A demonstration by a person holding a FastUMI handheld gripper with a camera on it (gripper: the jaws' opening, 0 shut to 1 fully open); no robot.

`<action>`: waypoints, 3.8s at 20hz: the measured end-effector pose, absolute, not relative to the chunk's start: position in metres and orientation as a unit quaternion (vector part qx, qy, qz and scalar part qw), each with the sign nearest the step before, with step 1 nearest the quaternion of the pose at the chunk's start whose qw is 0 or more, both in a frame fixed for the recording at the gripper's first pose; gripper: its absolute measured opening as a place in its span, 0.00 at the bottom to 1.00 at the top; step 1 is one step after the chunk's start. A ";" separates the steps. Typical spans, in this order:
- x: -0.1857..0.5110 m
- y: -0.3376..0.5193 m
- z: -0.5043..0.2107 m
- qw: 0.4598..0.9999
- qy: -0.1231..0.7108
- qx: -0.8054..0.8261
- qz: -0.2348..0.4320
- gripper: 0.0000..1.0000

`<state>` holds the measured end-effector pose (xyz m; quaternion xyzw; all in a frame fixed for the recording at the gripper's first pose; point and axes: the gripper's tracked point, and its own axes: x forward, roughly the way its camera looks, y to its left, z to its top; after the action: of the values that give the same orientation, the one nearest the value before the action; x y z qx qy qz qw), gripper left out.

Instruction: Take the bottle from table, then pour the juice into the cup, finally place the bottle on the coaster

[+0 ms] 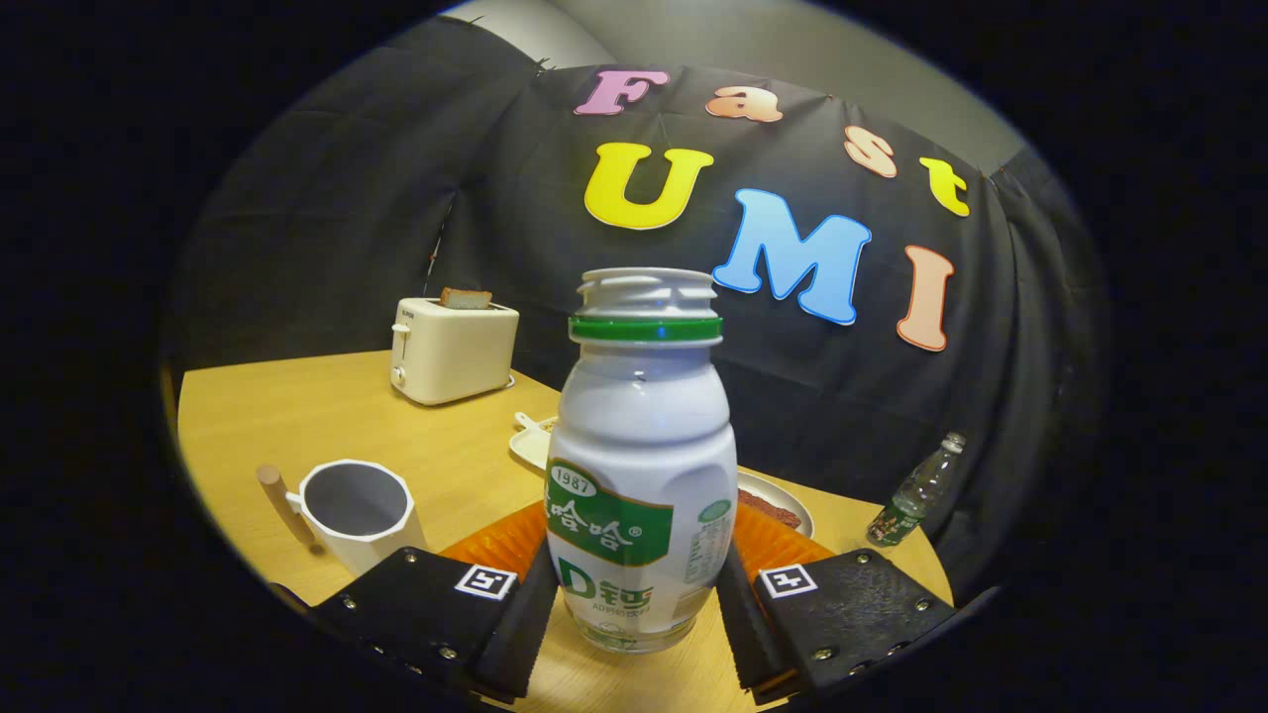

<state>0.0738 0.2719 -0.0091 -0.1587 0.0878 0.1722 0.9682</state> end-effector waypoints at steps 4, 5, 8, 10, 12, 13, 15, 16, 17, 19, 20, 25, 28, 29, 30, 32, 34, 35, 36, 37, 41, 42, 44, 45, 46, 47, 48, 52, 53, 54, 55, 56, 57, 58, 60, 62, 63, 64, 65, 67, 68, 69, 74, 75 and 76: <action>0.081 0.265 -0.001 0.977 0.088 -0.108 0.163 0.74; 0.084 0.257 0.001 0.979 0.087 -0.109 0.149 0.74; 0.088 0.253 0.002 0.981 0.091 -0.103 0.136 0.74; 0.088 0.252 0.003 0.982 0.090 -0.102 0.134 0.74; 0.089 0.253 0.003 0.982 0.089 -0.096 0.136 0.74; 0.090 0.256 0.002 0.982 0.089 -0.092 0.138 0.74; 0.092 0.257 -0.002 0.982 0.089 -0.087 0.140 0.74; 0.094 0.258 -0.005 0.982 0.090 -0.085 0.141 0.75; 0.096 0.258 -0.009 0.982 0.092 -0.082 0.140 0.75; 0.102 0.263 -0.016 0.982 0.093 -0.078 0.147 0.75; 0.105 0.263 -0.020 0.981 0.095 -0.080 0.147 0.74; 0.120 0.259 -0.042 0.981 0.109 -0.070 0.145 0.75; 0.129 0.254 -0.057 0.981 0.121 -0.066 0.140 0.75; 0.130 0.255 -0.060 0.981 0.121 -0.060 0.143 0.75; 0.131 0.256 -0.061 0.981 0.120 -0.053 0.146 0.75; 0.136 0.256 -0.065 0.981 0.117 -0.056 0.144 0.75; 0.138 0.256 -0.070 0.981 0.115 -0.058 0.147 0.75; 0.138 0.257 -0.074 0.981 0.119 -0.055 0.146 0.74; 0.139 0.258 -0.076 0.980 0.121 -0.052 0.147 0.75; 0.139 0.258 -0.074 0.982 0.111 -0.054 0.145 0.75; 0.138 0.260 -0.075 0.982 0.105 -0.057 0.147 0.75; 0.139 0.261 -0.076 0.982 0.103 -0.056 0.148 0.75; 0.138 0.260 -0.075 0.982 0.103 -0.057 0.147 0.75; 0.137 0.260 -0.076 0.982 0.102 -0.059 0.148 0.75; 0.136 0.259 -0.076 0.982 0.102 -0.059 0.148 0.75; 0.136 0.259 -0.077 0.982 0.103 -0.059 0.148 0.76; 0.136 0.259 -0.079 0.982 0.106 -0.058 0.148 0.76; 0.137 0.258 -0.083 0.982 0.111 -0.056 0.143 0.76; 0.137 0.257 -0.083 0.982 0.109 -0.058 0.141 0.77; 0.136 0.258 -0.082 0.982 0.108 -0.061 0.141 0.79; 0.136 0.257 -0.081 0.983 0.106 -0.063 0.139 0.89; 0.135 0.256 -0.079 0.983 0.104 -0.064 0.136 0.91; 0.134 0.255 -0.075 0.984 0.101 -0.063 0.133 0.97; 0.132 0.253 -0.068 0.985 0.098 -0.060 0.127 0.97; 0.124 0.248 -0.051 0.988 0.090 -0.052 0.115 0.97; 0.112 0.242 -0.028 0.991 0.077 -0.046 0.098 0.97; 0.105 0.240 -0.015 0.992 0.068 -0.045 0.093 0.97; 0.099 0.238 0.000 0.993 0.060 -0.048 0.085 0.97; 0.092 0.233 0.013 0.994 0.052 -0.051 0.075 0.97; 0.080 0.230 0.042 0.996 0.036 -0.047 0.067 0.97; 0.075 0.231 0.056 0.996 0.031 -0.042 0.066 0.97; 0.069 0.231 0.069 0.997 0.026 -0.039 0.064 0.97; 0.045 0.232 0.128 0.997 0.001 -0.056 0.057 0.97; 0.039 0.234 0.139 0.997 -0.002 -0.053 0.060 0.97; 0.035 0.236 0.149 0.997 -0.006 -0.052 0.062 0.97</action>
<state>0.0355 0.2356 0.1488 -0.0518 -0.0063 0.0622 0.9967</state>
